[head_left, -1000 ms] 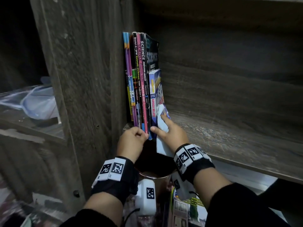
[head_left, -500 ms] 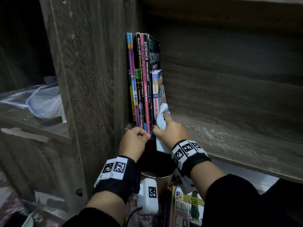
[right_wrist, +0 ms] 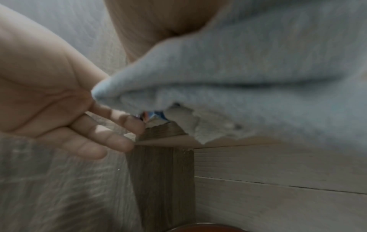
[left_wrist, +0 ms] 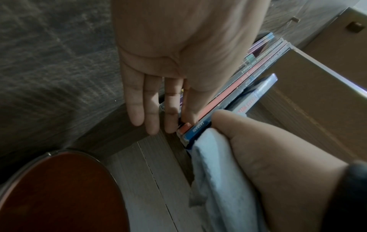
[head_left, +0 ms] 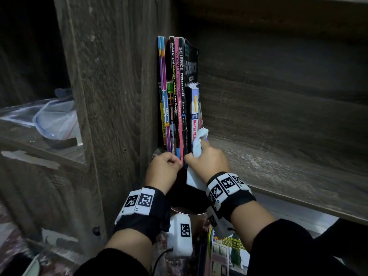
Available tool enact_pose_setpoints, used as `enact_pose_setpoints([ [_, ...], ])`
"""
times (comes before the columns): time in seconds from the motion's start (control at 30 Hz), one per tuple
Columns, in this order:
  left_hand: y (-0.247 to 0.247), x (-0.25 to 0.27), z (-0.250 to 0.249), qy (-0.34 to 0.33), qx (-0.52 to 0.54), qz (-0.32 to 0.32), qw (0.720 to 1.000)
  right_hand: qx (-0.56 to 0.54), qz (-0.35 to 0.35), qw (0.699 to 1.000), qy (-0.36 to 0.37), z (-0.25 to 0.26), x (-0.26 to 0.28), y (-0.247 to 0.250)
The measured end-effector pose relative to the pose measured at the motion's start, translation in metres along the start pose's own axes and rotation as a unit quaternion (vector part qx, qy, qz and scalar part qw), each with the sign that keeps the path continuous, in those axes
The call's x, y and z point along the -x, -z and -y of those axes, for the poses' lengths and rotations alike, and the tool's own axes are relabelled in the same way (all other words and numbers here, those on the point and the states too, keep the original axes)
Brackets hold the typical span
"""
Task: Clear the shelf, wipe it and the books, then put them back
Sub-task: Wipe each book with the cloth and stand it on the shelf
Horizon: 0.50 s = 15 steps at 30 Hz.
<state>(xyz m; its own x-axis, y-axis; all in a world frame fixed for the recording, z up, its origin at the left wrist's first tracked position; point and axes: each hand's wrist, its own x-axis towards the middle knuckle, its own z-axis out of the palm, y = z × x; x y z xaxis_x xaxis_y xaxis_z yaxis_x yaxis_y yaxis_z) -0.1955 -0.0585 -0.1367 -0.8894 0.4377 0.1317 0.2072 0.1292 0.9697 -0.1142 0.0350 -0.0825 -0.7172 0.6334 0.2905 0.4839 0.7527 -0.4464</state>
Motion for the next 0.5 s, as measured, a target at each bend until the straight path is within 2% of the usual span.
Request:
enact_pose_setpoints([
  [0.13,-0.001,0.002,-0.002,-0.001,-0.008,-0.011,1.000,0.008,0.031,0.999,0.026,-0.008,0.003,0.001],
  [0.3,-0.001,0.006,-0.002,0.009,-0.040,0.000,0.999,-0.152,0.068,0.985,0.049,-0.030,0.025,0.013],
  [0.4,-0.007,0.020,-0.004,0.050,-0.131,0.087,0.986,-0.178,0.060,0.982,0.016,-0.057,0.059,0.015],
  [0.47,-0.015,0.032,-0.005,0.046,-0.224,0.156,0.961,-0.186,0.054,0.981,-0.028,-0.080,0.086,0.016],
  [0.5,-0.021,0.038,-0.007,0.036,-0.284,0.191,0.939,-0.189,0.062,0.978,-0.057,-0.092,0.099,0.018],
])
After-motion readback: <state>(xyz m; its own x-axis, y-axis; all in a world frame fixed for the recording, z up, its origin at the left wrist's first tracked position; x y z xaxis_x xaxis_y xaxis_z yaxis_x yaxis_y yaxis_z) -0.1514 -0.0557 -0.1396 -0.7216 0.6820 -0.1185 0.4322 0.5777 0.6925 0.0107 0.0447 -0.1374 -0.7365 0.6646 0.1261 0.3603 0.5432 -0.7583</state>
